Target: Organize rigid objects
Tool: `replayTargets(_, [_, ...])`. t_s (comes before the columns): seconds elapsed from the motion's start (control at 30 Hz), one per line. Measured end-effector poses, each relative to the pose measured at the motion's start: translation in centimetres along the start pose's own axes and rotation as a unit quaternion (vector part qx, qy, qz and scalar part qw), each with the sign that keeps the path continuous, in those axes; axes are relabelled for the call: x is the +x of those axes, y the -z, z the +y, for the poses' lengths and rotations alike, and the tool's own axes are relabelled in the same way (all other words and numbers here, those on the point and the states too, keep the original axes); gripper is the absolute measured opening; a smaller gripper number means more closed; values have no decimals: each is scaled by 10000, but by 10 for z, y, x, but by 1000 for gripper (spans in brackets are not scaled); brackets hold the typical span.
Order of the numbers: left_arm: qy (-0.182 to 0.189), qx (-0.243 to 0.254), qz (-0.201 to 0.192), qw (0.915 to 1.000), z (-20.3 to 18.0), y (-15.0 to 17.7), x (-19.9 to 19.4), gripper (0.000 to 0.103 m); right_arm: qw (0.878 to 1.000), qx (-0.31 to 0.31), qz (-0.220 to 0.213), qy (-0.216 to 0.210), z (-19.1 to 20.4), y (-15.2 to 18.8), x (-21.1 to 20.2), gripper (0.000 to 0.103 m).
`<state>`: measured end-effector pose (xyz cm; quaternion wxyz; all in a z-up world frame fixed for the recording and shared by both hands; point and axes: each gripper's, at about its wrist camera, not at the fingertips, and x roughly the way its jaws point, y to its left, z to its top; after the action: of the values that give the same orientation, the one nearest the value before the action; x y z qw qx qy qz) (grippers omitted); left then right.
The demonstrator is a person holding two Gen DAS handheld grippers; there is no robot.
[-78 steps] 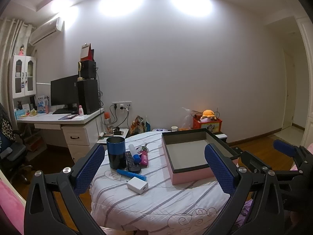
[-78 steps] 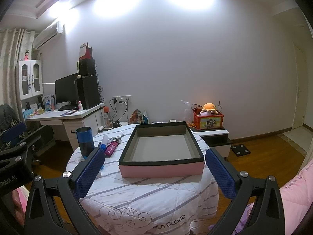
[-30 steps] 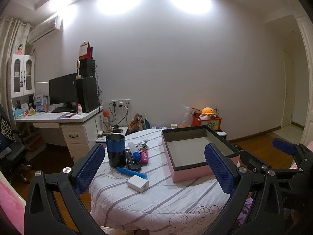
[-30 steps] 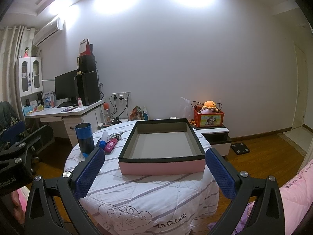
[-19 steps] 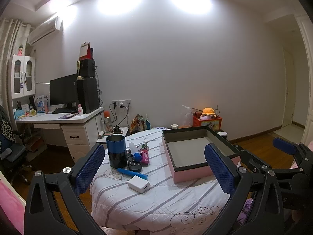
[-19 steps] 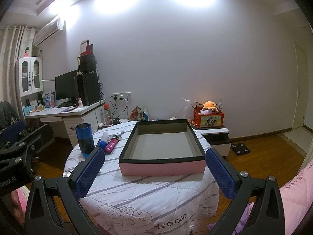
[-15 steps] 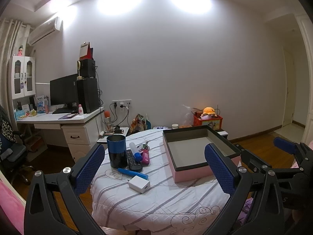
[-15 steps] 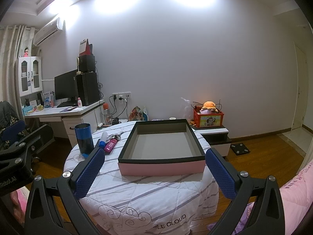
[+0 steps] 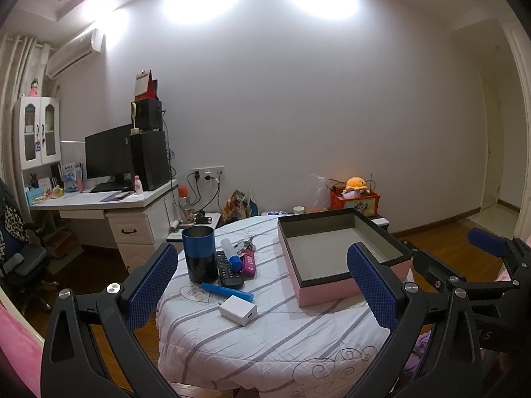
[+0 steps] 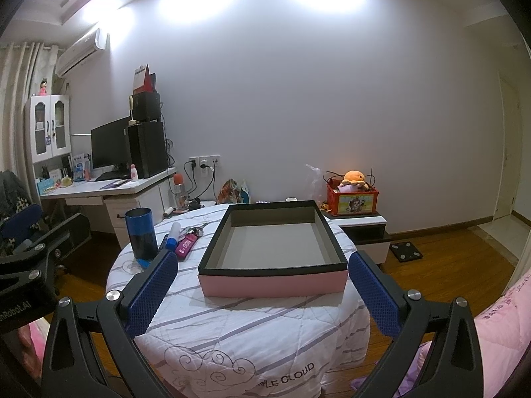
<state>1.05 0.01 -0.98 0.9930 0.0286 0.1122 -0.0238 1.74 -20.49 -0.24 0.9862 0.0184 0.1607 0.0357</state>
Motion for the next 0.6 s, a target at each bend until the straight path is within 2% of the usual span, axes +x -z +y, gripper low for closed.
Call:
replayTargets(0.27, [-37,-12,72,10000,2,6,8,103,9999,-11,-100,-83,-2,2,3,103])
replayTargets(0.5, [-96,-58,54,9999,6,11,24,103,9946,-108,-909,496,-5,3,-3,103])
replayTargets(0.6, [-123,-260,130,9995,17,13,37,103,9965,-44,-766,340,-14,1,11,103])
